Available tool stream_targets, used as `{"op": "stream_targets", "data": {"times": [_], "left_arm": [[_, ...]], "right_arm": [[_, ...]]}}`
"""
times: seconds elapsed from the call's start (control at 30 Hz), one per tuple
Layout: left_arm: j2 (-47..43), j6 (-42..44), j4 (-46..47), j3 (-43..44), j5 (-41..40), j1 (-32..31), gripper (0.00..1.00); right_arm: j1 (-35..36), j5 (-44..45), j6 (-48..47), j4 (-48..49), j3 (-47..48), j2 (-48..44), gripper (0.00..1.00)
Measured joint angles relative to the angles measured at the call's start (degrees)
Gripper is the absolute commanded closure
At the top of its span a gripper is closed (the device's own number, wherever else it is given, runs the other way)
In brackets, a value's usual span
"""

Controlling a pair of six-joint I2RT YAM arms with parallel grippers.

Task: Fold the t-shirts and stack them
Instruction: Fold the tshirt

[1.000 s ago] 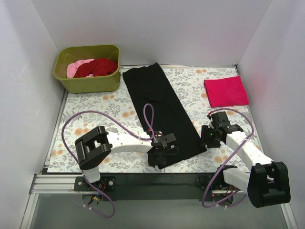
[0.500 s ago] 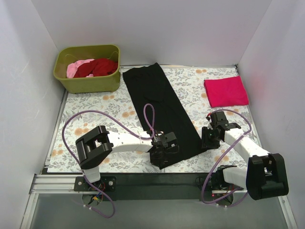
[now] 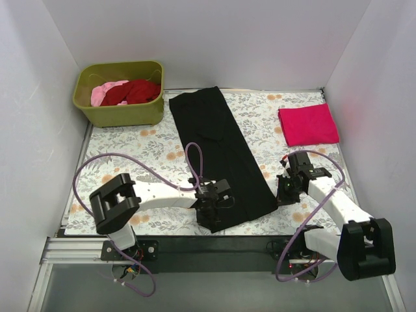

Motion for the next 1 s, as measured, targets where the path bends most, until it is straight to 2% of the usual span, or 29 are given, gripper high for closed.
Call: {"op": "stream_targets", "data": {"times": [0.23,0.37,0.47,0.6,0.77,1.0], "left_arm": [[-13.73,0.81,-0.92,-8.52,4.9,-0.22,1.0],[-17.84,0.24,-1.05,-12.59,7.48,-1.88,1.0],[-20.02,-1.01,-1.51,-13.27,7.28,-1.88,1.0],[-22.45,-1.51,-2.21,-12.15,4.9,2.73,1.0],[-25.11,1.36,0.68,-11.47,2.1,16.22,1.0],[-20.57,8.96,6.56,-7.74,-1.57,27.3,1.0]], "right_arm": [[0.76,-7.65,0.42,-6.88,-1.22,-8.68,0.99],[2.08,-10.84,1.55,-10.45,-2.6,-13.0,0.99],[2.32,-11.5,1.62,-11.61,-1.73,-12.46,0.99],[2.34,-11.47,1.42,-11.52,5.05,-5.99,0.99],[2.82,-11.58,0.66,-8.31,19.91,5.86,0.99],[4.68,-11.89,-0.63,-3.13,38.25,23.1,0.99]]}}
